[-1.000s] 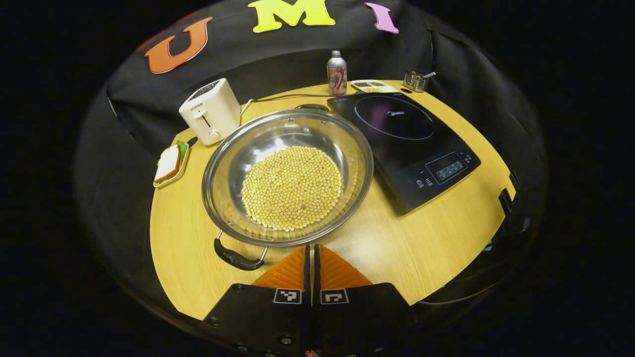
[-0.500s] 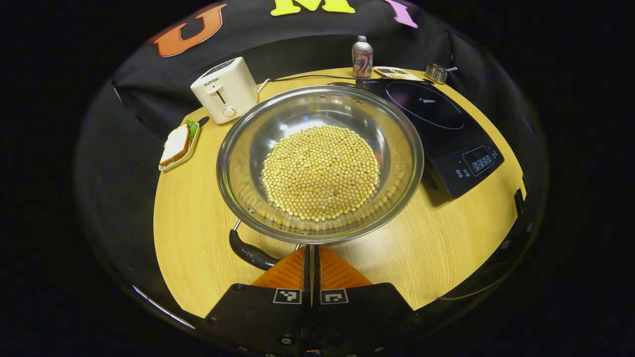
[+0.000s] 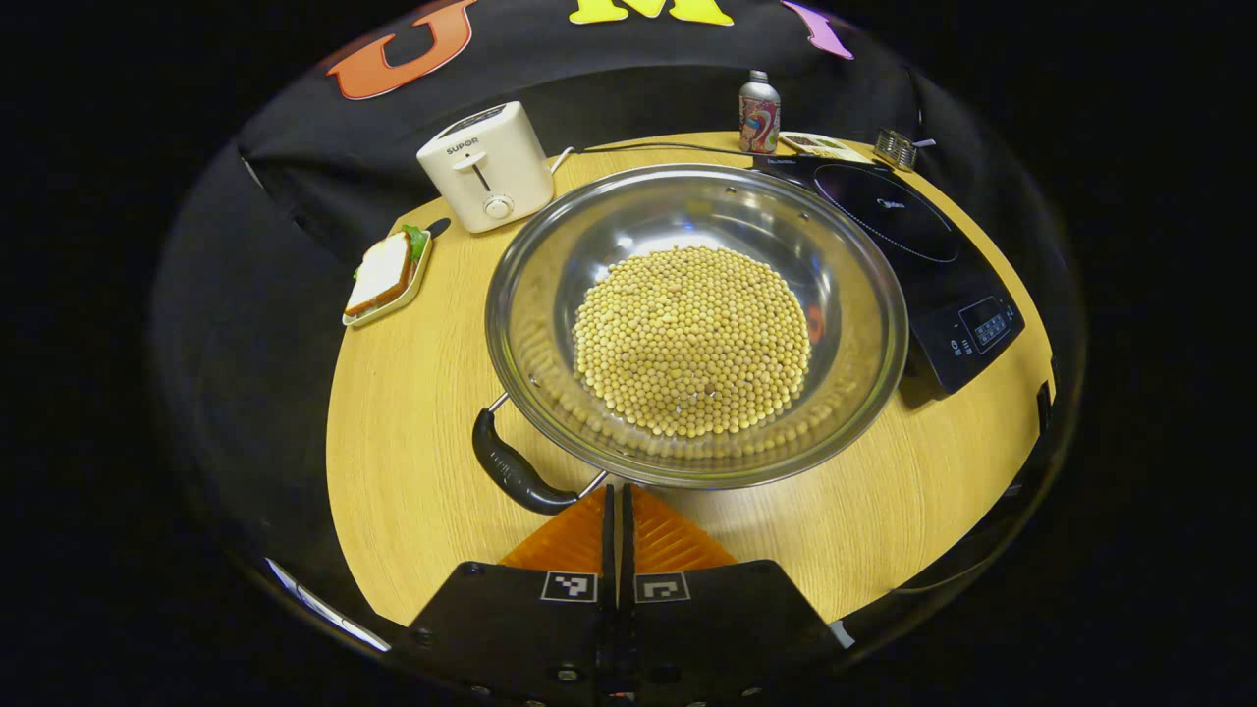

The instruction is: First push the handle of the pot to place it horizontally, then grasp the pot with both hands and set it on the induction cooktop.

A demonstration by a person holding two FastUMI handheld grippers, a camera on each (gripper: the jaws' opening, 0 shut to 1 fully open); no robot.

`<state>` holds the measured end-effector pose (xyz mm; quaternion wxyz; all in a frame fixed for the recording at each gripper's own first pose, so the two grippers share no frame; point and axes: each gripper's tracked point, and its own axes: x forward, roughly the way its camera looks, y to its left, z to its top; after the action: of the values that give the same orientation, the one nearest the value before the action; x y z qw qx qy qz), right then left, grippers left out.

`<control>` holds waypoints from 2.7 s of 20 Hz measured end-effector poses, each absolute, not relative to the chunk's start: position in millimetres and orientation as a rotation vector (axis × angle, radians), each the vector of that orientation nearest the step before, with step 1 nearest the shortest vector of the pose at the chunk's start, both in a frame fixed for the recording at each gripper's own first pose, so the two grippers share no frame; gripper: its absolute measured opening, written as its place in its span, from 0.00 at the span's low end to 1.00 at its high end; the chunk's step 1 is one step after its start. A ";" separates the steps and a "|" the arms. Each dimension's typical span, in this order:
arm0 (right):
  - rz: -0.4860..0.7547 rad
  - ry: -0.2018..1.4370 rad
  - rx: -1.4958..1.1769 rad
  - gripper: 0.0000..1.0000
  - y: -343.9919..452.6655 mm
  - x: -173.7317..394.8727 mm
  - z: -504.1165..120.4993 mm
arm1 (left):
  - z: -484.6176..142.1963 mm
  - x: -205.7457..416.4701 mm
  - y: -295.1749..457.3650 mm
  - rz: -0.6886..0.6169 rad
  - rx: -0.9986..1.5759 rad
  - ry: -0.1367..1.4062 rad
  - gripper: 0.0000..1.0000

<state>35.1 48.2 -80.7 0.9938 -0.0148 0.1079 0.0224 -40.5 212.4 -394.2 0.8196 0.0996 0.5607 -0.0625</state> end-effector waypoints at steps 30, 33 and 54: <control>0.024 0.239 -0.077 0.97 56.5 24.8 -80.5 | -405.9 31.2 281.9 -0.036 0.142 1.158 0.00; 0.039 0.253 -0.090 0.97 60.0 25.8 -84.3 | -406.1 35.8 283.4 -0.032 0.147 1.159 0.00; 0.325 0.630 0.061 0.96 181.5 68.8 -217.0 | -322.7 8.6 276.5 0.098 0.143 0.959 0.97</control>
<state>68.8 181.5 -217.0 0.9374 0.0299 0.3084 0.1592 8.6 276.5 -322.7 0.8837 0.0687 0.4606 0.0472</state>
